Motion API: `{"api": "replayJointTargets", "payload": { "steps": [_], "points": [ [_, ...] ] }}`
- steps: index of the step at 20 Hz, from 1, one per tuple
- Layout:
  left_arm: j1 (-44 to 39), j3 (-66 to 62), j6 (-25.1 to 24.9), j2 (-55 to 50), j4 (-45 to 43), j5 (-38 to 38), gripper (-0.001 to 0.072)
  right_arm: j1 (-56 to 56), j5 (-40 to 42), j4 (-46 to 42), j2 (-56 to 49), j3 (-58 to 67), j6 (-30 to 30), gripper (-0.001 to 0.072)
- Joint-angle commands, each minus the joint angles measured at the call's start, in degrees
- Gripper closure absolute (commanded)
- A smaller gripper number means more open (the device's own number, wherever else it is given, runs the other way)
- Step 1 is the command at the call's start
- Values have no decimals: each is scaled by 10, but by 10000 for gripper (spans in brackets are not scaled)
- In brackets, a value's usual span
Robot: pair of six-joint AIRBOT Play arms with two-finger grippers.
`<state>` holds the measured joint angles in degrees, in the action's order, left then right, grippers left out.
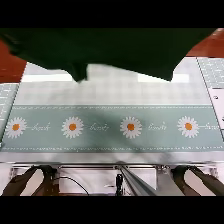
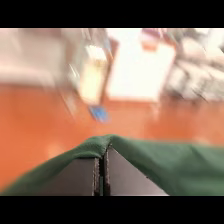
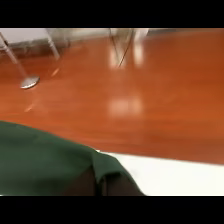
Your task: Fold the shirts.
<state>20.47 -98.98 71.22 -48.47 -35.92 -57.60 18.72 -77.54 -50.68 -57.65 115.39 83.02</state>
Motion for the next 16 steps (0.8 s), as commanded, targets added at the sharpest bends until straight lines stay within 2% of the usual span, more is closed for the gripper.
{"api": "replayJointTargets", "payload": {
  "steps": [1, 4, 6, 12, 16],
  "points": [
    [0, -75, 24, 74, -100, -9, 687, -3, -75, -81, 89, 46, 24, 689],
    [0, -75, 27, 154, -253, -64, 687, -3, -110, -134, 152, 46, 34, 689],
    [-10, -70, 67, 195, -348, -82, 687, -3, -148, -156, 177, 46, 47, 689],
    [-58, 32, 82, 246, -367, -101, 687, -3, -224, -156, 193, 14, 63, 689],
    [-58, 191, 101, 234, -355, -99, 687, -3, -197, -138, 195, -121, 49, 689]
  ]
}}
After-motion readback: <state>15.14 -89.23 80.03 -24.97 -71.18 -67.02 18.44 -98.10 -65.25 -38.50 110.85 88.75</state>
